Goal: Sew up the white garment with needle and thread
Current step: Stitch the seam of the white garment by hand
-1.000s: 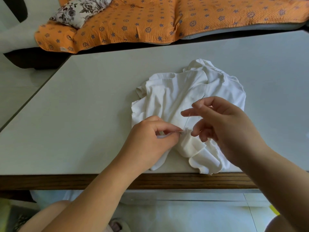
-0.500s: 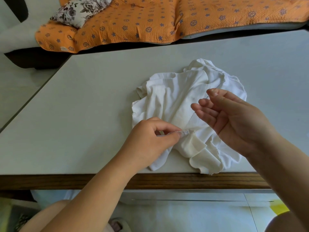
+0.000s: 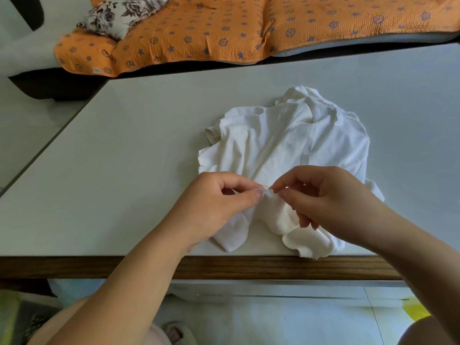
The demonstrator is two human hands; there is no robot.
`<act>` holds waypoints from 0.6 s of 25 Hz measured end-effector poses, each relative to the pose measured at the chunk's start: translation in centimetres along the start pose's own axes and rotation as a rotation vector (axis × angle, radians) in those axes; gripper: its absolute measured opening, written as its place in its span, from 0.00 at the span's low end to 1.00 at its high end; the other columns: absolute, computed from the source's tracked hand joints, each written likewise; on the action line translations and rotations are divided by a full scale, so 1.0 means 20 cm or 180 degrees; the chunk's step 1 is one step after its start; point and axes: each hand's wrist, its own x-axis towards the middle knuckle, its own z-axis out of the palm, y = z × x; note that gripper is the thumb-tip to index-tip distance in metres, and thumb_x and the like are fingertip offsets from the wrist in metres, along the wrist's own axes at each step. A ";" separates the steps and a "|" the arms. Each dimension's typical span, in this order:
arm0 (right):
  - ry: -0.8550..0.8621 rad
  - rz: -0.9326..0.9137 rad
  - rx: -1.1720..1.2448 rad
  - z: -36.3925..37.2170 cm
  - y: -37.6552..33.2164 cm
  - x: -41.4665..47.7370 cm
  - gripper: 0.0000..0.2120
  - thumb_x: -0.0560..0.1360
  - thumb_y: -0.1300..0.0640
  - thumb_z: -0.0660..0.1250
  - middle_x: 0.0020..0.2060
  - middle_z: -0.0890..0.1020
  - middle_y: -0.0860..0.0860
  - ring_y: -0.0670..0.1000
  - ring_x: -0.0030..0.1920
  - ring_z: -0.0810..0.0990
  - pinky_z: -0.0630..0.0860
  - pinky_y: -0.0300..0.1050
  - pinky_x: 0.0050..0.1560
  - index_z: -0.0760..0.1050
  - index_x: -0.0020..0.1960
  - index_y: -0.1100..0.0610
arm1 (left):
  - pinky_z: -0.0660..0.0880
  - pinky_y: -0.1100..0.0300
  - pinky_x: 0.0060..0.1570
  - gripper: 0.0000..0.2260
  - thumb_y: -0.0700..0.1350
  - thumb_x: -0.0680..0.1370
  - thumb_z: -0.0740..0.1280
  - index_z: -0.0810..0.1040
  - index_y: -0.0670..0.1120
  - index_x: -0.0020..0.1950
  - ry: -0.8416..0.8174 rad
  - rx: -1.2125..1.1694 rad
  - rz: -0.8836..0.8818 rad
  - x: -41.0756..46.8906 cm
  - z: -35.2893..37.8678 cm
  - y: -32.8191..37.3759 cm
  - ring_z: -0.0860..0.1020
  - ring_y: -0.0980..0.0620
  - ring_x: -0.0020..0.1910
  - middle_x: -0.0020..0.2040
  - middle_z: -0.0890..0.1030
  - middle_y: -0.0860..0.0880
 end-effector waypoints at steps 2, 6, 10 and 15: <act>-0.0085 -0.0039 -0.0083 -0.01 0.00 0.00 0.09 0.78 0.57 0.66 0.24 0.78 0.44 0.42 0.25 0.76 0.71 0.30 0.30 0.81 0.44 0.45 | 0.75 0.70 0.42 0.02 0.48 0.74 0.74 0.86 0.54 0.43 0.0022 -0.0039 -0.0010 0.00 -0.01 0.00 0.81 0.54 0.42 0.42 0.85 0.51; -0.0188 -0.0042 -0.0128 -0.02 -0.01 -0.01 0.09 0.78 0.57 0.65 0.23 0.76 0.44 0.41 0.24 0.75 0.69 0.28 0.31 0.81 0.47 0.44 | 0.70 0.76 0.38 0.03 0.46 0.74 0.73 0.86 0.53 0.44 -0.0019 -0.0121 0.0018 0.00 -0.01 0.01 0.78 0.67 0.37 0.36 0.83 0.59; -0.0168 0.0110 0.0141 0.01 0.00 0.00 0.07 0.78 0.54 0.66 0.22 0.77 0.48 0.44 0.24 0.73 0.72 0.36 0.32 0.81 0.48 0.45 | 0.70 0.76 0.39 0.03 0.45 0.74 0.73 0.86 0.53 0.44 -0.0052 -0.0146 0.0038 0.00 -0.01 0.01 0.80 0.67 0.39 0.39 0.85 0.58; -0.0113 0.0165 0.0286 0.04 0.00 -0.01 0.04 0.78 0.54 0.67 0.22 0.77 0.49 0.43 0.22 0.72 0.70 0.32 0.29 0.80 0.46 0.49 | 0.72 0.74 0.42 0.03 0.46 0.74 0.73 0.86 0.52 0.45 -0.0073 -0.0155 0.0020 0.00 -0.01 0.01 0.81 0.64 0.43 0.41 0.86 0.57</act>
